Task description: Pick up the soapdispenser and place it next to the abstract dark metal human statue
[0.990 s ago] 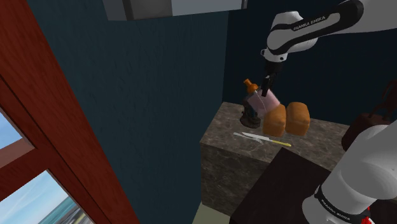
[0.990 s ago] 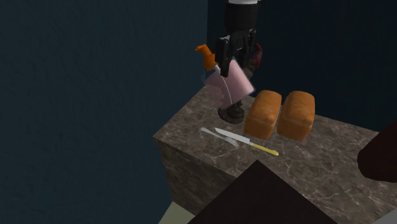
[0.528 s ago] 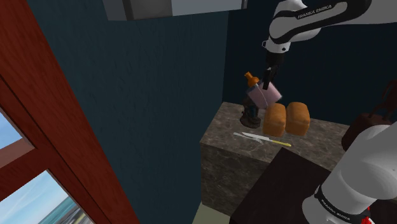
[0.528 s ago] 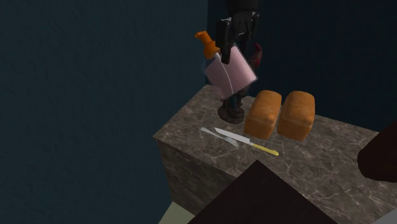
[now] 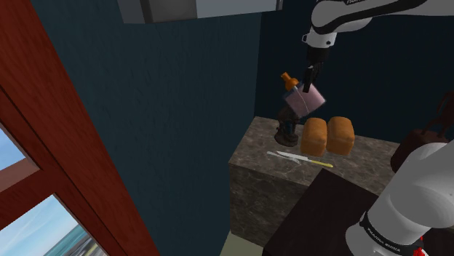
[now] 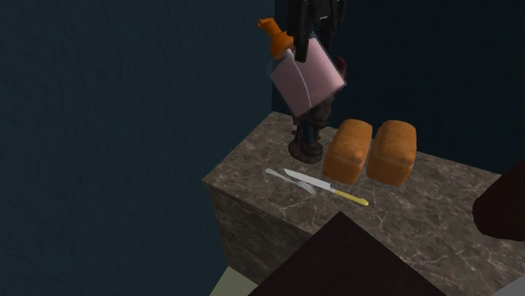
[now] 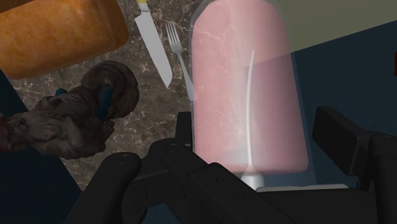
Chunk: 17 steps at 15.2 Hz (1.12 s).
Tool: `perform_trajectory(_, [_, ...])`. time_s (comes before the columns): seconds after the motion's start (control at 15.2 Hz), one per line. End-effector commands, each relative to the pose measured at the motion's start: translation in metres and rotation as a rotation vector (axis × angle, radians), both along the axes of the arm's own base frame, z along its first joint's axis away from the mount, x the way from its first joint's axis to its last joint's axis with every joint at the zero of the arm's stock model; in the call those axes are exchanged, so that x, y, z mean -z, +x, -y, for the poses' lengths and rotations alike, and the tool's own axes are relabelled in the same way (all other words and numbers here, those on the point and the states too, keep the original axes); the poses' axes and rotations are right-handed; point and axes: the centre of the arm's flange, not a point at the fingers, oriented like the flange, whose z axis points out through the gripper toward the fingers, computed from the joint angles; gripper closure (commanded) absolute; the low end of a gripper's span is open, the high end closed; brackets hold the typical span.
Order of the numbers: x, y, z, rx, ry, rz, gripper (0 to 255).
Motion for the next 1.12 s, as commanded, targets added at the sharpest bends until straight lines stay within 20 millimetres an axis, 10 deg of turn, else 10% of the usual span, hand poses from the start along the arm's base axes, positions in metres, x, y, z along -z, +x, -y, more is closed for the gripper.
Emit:
perform_trajectory(0.0, [-0.01,0.0,0.0,0.0,0.0,0.0,255])
perform_trajectory(1.06, [-0.094,0.0,0.0,0.0,0.0,0.0,255])
